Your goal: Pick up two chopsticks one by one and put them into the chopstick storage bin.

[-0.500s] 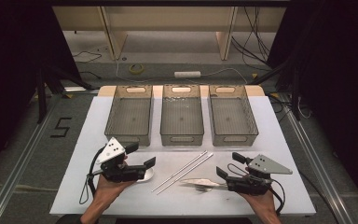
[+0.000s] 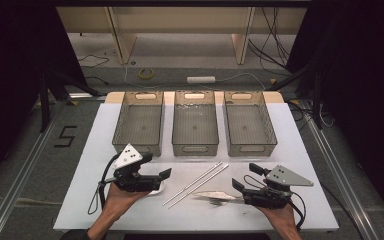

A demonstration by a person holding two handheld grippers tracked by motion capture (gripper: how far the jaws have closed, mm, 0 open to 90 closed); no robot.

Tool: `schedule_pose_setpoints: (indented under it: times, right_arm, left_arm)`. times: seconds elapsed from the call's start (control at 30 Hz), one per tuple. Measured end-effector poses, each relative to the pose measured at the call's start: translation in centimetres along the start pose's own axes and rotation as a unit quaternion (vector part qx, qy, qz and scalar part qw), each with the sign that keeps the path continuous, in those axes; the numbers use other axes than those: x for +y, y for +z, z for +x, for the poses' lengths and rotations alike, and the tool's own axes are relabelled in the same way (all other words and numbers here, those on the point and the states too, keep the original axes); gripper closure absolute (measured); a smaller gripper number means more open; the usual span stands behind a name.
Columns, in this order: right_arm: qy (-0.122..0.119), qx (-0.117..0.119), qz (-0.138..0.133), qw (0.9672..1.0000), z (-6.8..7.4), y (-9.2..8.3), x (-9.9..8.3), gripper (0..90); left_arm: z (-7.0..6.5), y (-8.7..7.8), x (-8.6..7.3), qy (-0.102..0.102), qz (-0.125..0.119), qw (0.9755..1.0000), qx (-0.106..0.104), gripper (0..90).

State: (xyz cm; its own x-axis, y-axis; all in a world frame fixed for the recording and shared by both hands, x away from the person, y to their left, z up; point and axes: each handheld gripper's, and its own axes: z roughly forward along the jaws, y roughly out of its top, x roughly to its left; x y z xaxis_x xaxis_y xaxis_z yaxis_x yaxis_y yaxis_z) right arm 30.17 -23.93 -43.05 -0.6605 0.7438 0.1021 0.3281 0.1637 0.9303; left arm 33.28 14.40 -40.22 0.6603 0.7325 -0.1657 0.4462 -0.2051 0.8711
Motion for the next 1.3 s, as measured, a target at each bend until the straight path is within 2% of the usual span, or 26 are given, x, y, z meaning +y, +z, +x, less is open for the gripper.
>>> schedule_pose_setpoints:
  times: [0.13,0.33,0.53,0.77,0.87,0.93,1.0,1.1,1.2,1.3]
  right_arm:
    - [-0.001,-0.002,0.001,1.0000,0.0,0.0,0.0,20.4]
    - [-0.003,-0.002,0.004,1.0000,0.0,0.0,0.1,20.4]
    - [-0.004,-0.004,0.007,1.0000,0.0,0.0,0.1,20.4]
    - [-0.006,-0.003,0.011,0.9999,0.0,0.1,0.1,20.5]
    - [-0.007,-0.003,0.012,0.9999,0.0,0.1,0.1,20.4]
    - [-0.007,-0.003,0.013,0.9999,0.0,0.1,0.1,20.5]
    - [-0.008,-0.004,0.014,0.9999,0.0,0.1,0.1,20.5]
    - [-0.010,-0.004,0.020,0.9998,0.0,0.2,0.0,20.4]
    - [-0.012,-0.004,0.020,0.9997,0.0,0.2,0.0,20.4]
    - [-0.011,-0.003,0.022,0.9997,0.0,0.3,0.0,20.4]
  left_arm:
    - [-0.2,0.8,0.7,0.007,0.045,0.9989,0.007,16.9]
    - [-0.6,1.9,2.1,0.031,0.097,0.9948,0.007,17.4]
    - [-1.0,2.9,2.6,0.038,0.121,0.9919,0.005,17.9]
    - [-1.5,4.2,3.0,0.058,0.155,0.9862,0.000,17.9]
    - [-1.8,4.9,3.2,0.071,0.174,0.9822,0.003,18.6]
    - [-1.9,5.5,3.2,0.073,0.188,0.9794,-0.004,20.0]
    - [-1.8,6.3,3.2,0.076,0.210,0.9747,-0.010,20.0]
    - [-2.0,7.2,3.2,0.092,0.228,0.9694,0.004,21.5]
    - [-2.2,8.0,3.2,0.093,0.246,0.9647,-0.002,23.6]
    - [-2.3,9.1,3.1,0.093,0.276,0.9565,-0.005,27.0]
